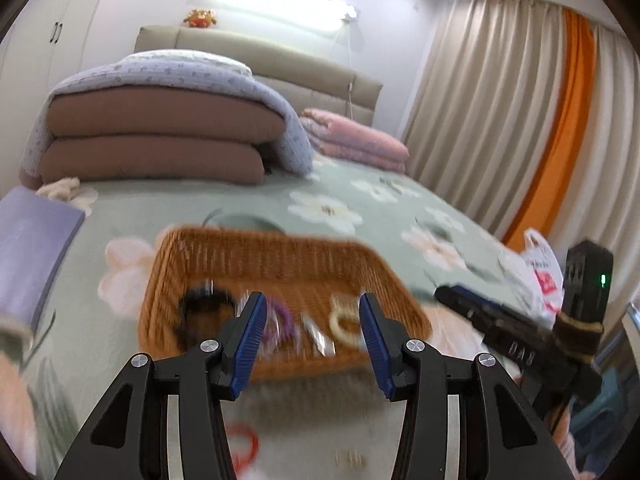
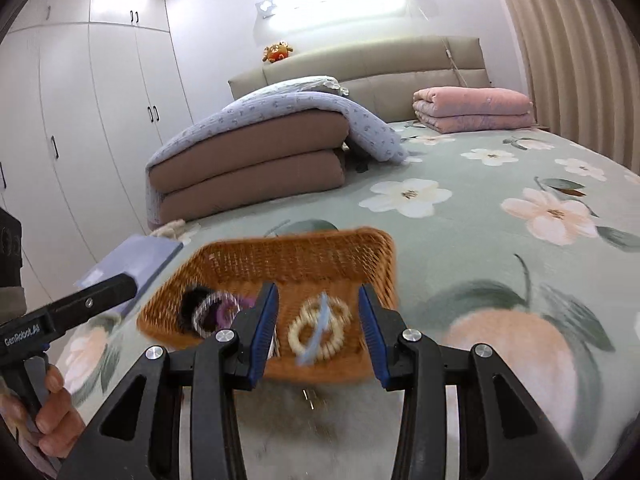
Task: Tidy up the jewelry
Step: 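Grasp the gold ring charm with the left tool while the right tool grasps the silver chain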
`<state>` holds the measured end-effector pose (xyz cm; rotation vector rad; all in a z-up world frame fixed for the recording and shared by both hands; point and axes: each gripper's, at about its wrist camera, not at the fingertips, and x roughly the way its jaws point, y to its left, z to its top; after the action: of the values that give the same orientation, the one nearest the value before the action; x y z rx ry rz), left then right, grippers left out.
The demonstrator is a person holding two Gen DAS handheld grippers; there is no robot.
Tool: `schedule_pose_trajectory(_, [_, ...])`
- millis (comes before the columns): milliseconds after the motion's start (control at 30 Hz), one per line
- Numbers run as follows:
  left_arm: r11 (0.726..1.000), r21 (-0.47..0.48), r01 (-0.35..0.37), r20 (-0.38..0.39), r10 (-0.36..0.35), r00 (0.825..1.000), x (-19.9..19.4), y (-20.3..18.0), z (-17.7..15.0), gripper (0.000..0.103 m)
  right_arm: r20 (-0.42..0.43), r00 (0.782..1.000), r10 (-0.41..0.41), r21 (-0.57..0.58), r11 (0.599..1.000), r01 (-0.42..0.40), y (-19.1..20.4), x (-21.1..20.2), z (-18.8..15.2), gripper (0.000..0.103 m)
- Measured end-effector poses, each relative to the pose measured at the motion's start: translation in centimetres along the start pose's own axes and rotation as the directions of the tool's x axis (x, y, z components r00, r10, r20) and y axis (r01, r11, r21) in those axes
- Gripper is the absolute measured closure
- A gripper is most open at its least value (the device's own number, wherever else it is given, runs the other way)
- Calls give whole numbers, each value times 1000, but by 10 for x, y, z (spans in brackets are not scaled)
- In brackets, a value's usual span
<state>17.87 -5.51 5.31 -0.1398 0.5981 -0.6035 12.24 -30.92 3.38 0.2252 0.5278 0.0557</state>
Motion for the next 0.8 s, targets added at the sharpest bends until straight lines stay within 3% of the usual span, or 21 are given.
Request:
schedule_pose_trajectory(167, [998, -29, 63, -87, -65, 994, -15, -12, -49, 53, -94, 996, -2, -62, 998, -4, 2, -6, -31, 59])
schedule_pose_trajectory(267, [999, -7, 39, -127, -39, 991, -8, -21, -69, 53, -145, 989, 19, -54, 998, -27, 0, 2, -43, 59])
schedule_pose_trajectory(400, [1000, 1, 14, -153, -13, 988, 7, -19, -83, 53, -181, 983, 30, -44, 998, -38, -5, 11, -52, 59])
schedule_pose_trajectory(467, [999, 19, -33, -171, 36, 985, 18, -15, -91, 53, -193, 981, 31, -49, 998, -41, -3, 12, -56, 59])
schedule_pose_trajectory(567, [1000, -3, 13, -224, -13, 974, 27, -13, -96, 54, -228, 974, 19, -63, 997, -34, -1, 22, -60, 59])
schedule_pose_trajectory(700, [998, 63, 22, -252, -5, 968, 33, -26, -100, 54, -273, 962, 4, -63, 998, -22, -2, 33, -64, 59])
schedule_pose_trajectory(800, [993, 119, 15, -307, 23, 951, 46, -38, -105, 54, -302, 953, 4, -47, 999, -20, -7, 41, -67, 59])
